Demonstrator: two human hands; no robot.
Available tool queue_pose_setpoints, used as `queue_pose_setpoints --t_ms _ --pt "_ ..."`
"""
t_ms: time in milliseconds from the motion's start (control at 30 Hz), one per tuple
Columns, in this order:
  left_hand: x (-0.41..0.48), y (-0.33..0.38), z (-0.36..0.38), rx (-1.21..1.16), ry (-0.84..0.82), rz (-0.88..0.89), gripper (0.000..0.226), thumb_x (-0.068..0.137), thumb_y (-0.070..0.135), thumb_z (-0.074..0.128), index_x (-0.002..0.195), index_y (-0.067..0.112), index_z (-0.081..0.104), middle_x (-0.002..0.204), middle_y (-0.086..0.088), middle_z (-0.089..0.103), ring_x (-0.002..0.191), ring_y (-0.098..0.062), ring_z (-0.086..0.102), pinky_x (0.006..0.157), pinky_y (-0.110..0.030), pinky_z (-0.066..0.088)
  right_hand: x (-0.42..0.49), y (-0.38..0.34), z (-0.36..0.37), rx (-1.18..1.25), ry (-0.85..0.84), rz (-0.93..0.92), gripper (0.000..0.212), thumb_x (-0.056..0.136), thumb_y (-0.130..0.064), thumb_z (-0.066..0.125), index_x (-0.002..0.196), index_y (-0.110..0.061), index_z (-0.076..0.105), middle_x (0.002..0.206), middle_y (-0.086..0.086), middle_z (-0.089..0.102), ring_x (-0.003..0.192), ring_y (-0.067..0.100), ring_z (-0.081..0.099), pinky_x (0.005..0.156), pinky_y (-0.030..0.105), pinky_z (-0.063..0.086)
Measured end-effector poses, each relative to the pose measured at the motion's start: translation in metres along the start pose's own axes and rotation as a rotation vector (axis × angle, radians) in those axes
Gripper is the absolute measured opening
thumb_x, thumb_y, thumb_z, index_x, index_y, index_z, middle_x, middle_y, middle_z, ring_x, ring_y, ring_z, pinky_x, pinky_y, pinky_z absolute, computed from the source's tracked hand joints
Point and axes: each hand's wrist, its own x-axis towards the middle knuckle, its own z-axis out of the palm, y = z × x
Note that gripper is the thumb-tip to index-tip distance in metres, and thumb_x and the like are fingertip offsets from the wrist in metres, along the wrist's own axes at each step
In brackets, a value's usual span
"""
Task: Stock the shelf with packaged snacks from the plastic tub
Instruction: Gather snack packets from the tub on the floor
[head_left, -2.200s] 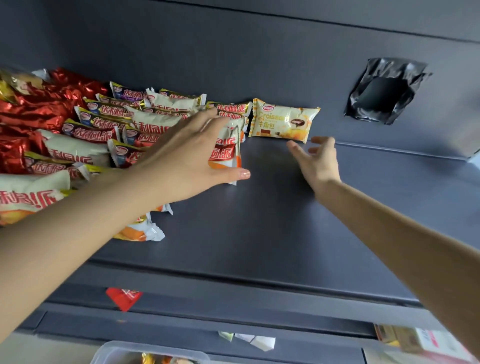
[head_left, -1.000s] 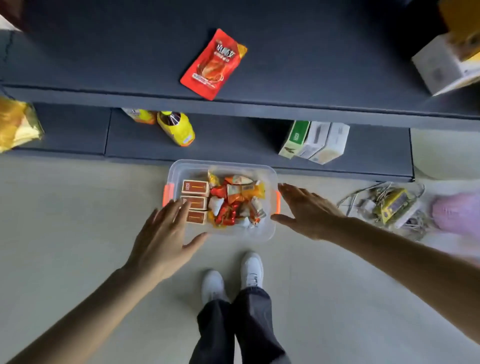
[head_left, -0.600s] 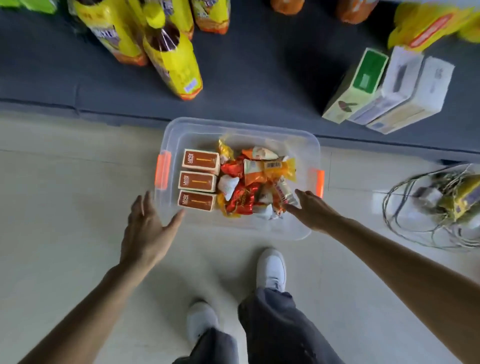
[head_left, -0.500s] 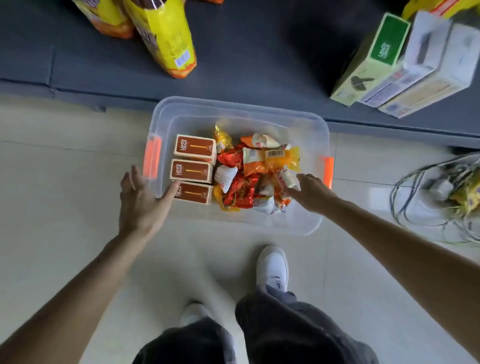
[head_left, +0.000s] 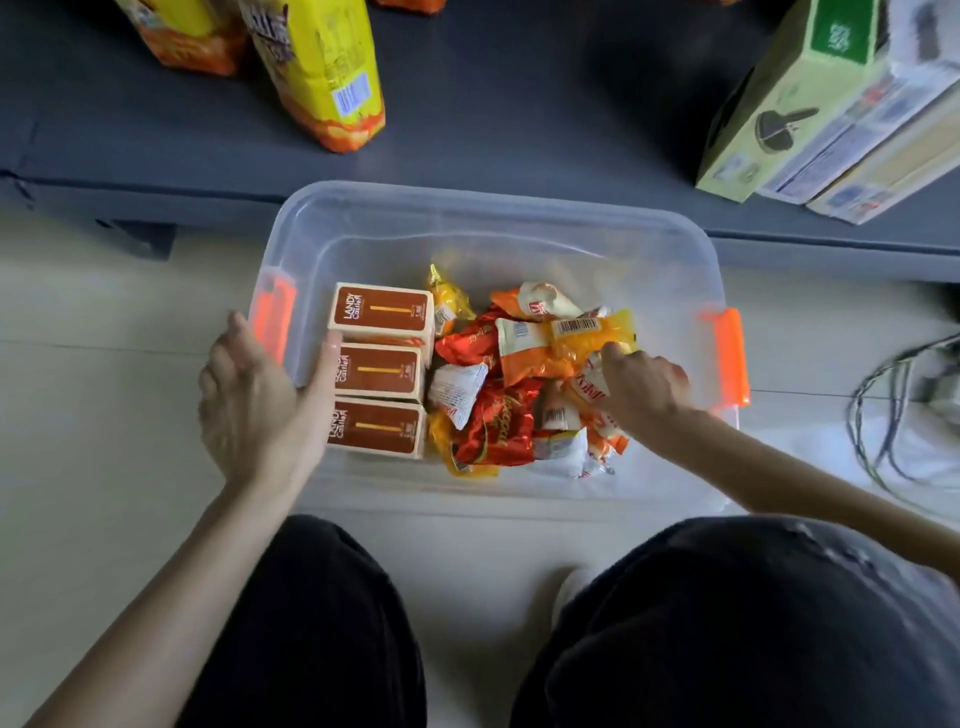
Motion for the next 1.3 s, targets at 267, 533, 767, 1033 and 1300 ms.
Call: queue_pose_setpoints --t_ms 267,533,767,1033,1300 --pt "-0.043 0.029 -0.013 -0.463 -0.31 0.511 0.076 0.083 0.056 0.048 0.148 0.022 0.032 0.145 0.014 0.034 0.13 0.002 0.033 0.103 -0.012 0.026 -0.021 -0.012 -0.08 0.663 -0.146 -0.204 0.042 0.08 -0.03 0.075 0.118 -0.021 0.06 0.102 0.001 0.064 0.08 0.014 0.057 0.061 0.018 0.043" --pt "-0.034 0.028 -0.021 -1.004 -0.715 0.04 0.046 0.061 0.033 0.074 0.104 0.019 0.066 0.102 0.0 0.074 0.097 -0.017 0.07 0.078 -0.033 0.059 -0.029 -0.07 -0.109 1.112 -0.347 -0.462 0.047 0.073 -0.043 0.069 0.1 -0.006 0.06 0.089 0.007 0.071 0.081 0.018 0.069 0.071 0.028 0.056" --pt "-0.019 -0.028 -0.046 -1.143 -0.462 -0.103 0.037 0.064 0.019 0.07 0.101 0.016 0.064 0.095 0.001 0.075 0.089 -0.015 0.071 0.075 -0.029 0.059 0.026 -0.073 -0.033 0.645 -0.243 -0.174 0.028 0.087 -0.038 0.065 0.095 -0.011 0.065 0.1 0.01 0.069 0.085 0.024 0.067 0.08 0.038 0.057" --pt "-0.022 -0.044 -0.055 -1.233 -0.359 -0.22 0.025 0.075 0.011 0.065 0.099 0.01 0.066 0.091 0.001 0.076 0.09 -0.015 0.072 0.078 -0.031 0.059 0.03 -0.125 0.013 0.859 -0.252 0.082 0.038 0.086 -0.043 0.065 0.093 -0.007 0.056 0.079 0.003 0.053 0.07 0.017 0.053 0.06 0.025 0.045" --pt "-0.042 -0.024 -0.075 -1.301 -0.326 -0.365 0.015 0.086 0.003 0.061 0.097 0.012 0.066 0.088 -0.002 0.076 0.084 -0.019 0.073 0.071 -0.035 0.061 -0.004 -0.096 -0.019 1.355 -0.3 0.261 0.012 0.083 -0.01 0.071 0.082 -0.008 0.06 0.094 0.013 0.069 0.086 0.025 0.068 0.075 0.036 0.058"
